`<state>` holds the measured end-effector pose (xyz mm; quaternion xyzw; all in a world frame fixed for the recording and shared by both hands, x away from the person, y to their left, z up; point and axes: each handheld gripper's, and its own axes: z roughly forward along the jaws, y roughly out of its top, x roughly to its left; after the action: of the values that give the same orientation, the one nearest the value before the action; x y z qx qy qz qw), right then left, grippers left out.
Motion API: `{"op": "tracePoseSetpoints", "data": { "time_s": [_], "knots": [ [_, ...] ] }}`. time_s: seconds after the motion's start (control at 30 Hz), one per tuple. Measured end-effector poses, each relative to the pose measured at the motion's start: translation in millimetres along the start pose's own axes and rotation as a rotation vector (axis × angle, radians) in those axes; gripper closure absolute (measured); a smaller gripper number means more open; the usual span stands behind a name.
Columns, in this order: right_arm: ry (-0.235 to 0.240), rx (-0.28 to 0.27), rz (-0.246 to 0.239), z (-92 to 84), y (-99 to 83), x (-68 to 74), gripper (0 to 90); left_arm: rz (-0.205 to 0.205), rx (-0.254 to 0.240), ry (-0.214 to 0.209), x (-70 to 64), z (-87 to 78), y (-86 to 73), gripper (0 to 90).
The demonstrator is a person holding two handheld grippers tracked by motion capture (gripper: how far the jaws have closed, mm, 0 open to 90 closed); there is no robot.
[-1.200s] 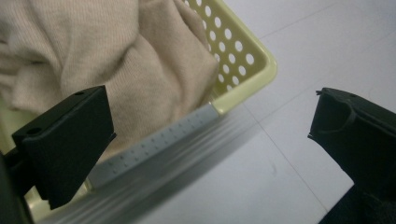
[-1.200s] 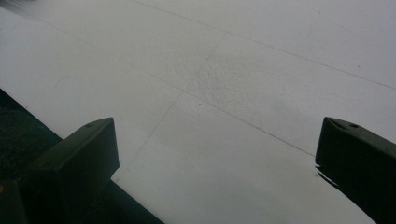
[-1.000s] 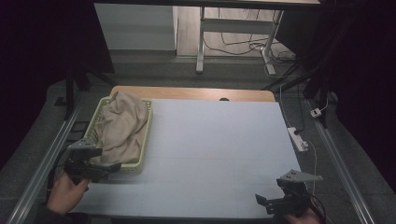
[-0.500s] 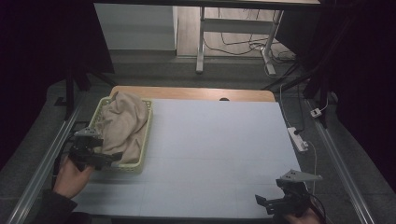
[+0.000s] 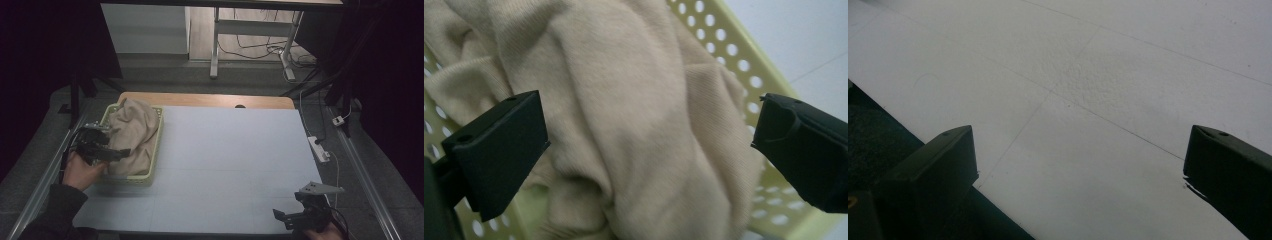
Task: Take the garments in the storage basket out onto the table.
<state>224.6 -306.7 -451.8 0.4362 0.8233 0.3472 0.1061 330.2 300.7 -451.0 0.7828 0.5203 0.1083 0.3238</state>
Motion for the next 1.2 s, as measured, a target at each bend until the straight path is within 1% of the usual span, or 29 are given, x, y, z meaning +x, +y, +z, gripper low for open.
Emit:
{"op": "tracePoseSetpoints", "data": {
  "time_s": [0.13,0.23,0.3,0.33,0.37,0.43,0.5,0.6,0.7,0.8,0.93,1.0,1.13,1.2],
  "knots": [
    [-0.004,0.003,0.001,0.1,0.1,-0.1,0.7,0.007,0.024,0.012,5.4,6.0,10.1,0.6],
    [-0.008,-0.002,0.008,-0.1,-0.1,-0.8,0.6,0.015,0.036,0.013,10.1,9.5,18.0,0.0],
    [-0.005,-0.006,0.016,-0.6,-0.3,-1.7,0.6,0.020,0.053,0.026,13.5,13.0,23.6,0.0],
    [-0.005,-0.004,0.016,-0.6,-0.2,-1.7,0.6,0.017,0.063,0.039,17.7,16.7,29.2,0.0],
    [-0.005,-0.004,0.014,-0.5,-0.2,-1.6,0.6,0.017,0.063,0.039,17.7,16.7,29.2,0.0],
    [-0.005,-0.004,0.008,-0.3,-0.1,-1.2,0.6,0.007,0.064,0.039,23.4,20.0,34.3,0.0],
    [-0.003,-0.001,0.006,-0.1,-0.1,-0.9,0.6,-0.001,0.055,0.041,28.5,23.6,38.5,0.0],
    [-0.001,-0.001,0.007,-0.2,-0.2,-1.0,0.6,-0.019,0.054,0.025,35.6,30.3,43.9,0.0],
    [0.000,-0.002,0.007,-0.2,-0.2,-1.0,0.6,-0.026,0.076,0.017,40.2,38.3,48.8,0.0],
    [0.001,0.000,0.007,-0.1,-0.2,-1.1,0.6,-0.033,0.105,0.007,40.6,47.3,52.9,0.0],
    [0.002,0.002,0.003,0.0,-0.3,-1.1,0.6,-0.029,0.172,0.005,37.6,62.1,55.0,0.0],
    [0.002,0.004,0.000,0.0,-0.3,-0.5,0.6,-0.018,0.198,0.022,35.2,69.2,54.4,0.0],
    [0.001,0.006,-0.002,0.3,-0.1,-0.2,0.6,0.015,0.249,0.086,29.1,79.8,53.1,0.0],
    [0.000,0.006,-0.003,0.3,-0.2,-0.1,0.6,0.005,0.268,0.094,28.6,82.1,53.9,0.0]
  ]
}}
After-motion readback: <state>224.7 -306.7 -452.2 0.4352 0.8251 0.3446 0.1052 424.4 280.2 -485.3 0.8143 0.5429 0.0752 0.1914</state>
